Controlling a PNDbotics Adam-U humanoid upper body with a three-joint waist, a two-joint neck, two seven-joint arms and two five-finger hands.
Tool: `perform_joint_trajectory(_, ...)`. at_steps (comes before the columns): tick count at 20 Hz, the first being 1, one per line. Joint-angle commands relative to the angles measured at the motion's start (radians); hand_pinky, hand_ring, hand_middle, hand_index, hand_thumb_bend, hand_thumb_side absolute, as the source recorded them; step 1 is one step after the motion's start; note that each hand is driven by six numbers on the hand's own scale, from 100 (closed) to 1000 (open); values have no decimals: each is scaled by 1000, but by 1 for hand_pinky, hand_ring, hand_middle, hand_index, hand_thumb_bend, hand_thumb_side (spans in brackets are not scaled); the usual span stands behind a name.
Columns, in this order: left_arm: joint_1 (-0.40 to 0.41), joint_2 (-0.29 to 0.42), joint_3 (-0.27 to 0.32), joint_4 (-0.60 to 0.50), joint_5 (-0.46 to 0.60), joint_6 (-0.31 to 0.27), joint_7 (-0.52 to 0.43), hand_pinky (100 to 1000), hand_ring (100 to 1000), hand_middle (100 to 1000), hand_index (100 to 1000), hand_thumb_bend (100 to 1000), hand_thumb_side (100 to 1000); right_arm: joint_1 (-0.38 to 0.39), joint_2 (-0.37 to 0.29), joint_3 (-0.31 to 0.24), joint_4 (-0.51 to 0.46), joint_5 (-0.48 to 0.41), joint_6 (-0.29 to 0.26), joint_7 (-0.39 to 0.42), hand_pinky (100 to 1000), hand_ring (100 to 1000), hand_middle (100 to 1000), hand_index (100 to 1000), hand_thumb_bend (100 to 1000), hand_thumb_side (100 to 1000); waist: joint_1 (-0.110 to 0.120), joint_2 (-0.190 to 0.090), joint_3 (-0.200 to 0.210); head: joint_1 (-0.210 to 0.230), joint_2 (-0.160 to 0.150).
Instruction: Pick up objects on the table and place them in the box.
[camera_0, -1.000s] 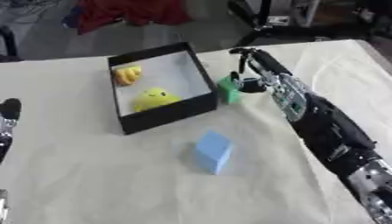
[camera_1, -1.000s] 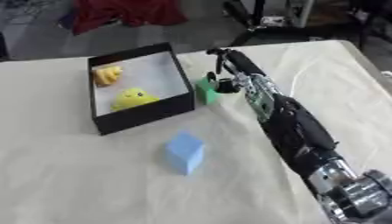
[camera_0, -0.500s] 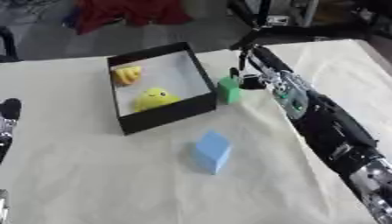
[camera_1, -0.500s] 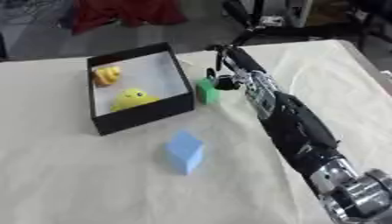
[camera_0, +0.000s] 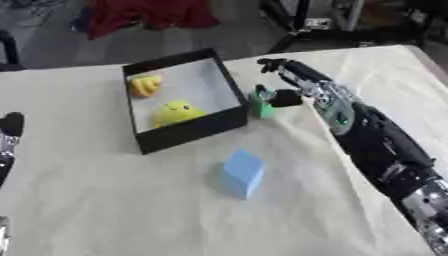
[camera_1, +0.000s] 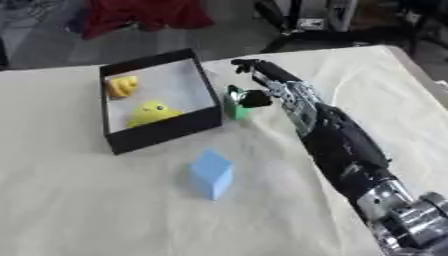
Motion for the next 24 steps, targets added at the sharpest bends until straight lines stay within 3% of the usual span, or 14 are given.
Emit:
perform_joint_trajectory(1, -9, 9, 9, -22, -4, 0, 1, 669, 591, 608, 805, 784, 688, -31, -35, -15, -3, 31, 2, 74, 859, 926, 888, 1000, 100, 702, 14, -6, 1, 1, -2)
perform_joint_trajectory(8, -10, 7, 8, -22, -3, 0, 0, 669, 591, 608, 805, 783, 688, -31, -33, -35, 46, 93, 32, 110, 868, 948, 949, 1000, 100, 789, 15, -1, 3, 1, -2)
perform_joint_trajectory(16, -16, 2, 4, -23, -1, 0, -3, 669, 591, 608, 805, 783, 689, -33, -23, -54, 96, 142, 72, 58, 865, 952, 958, 1000, 100, 803, 20, 5, 12, 0, -2)
perform_joint_trajectory(24, -22, -2, 3, -24, -1, 0, -4, 668, 591, 608, 805, 782, 689, -34, -11, -60, 91, 71, 73, 29, 861, 958, 947, 1000, 100, 844, 23, 13, 19, -2, -2)
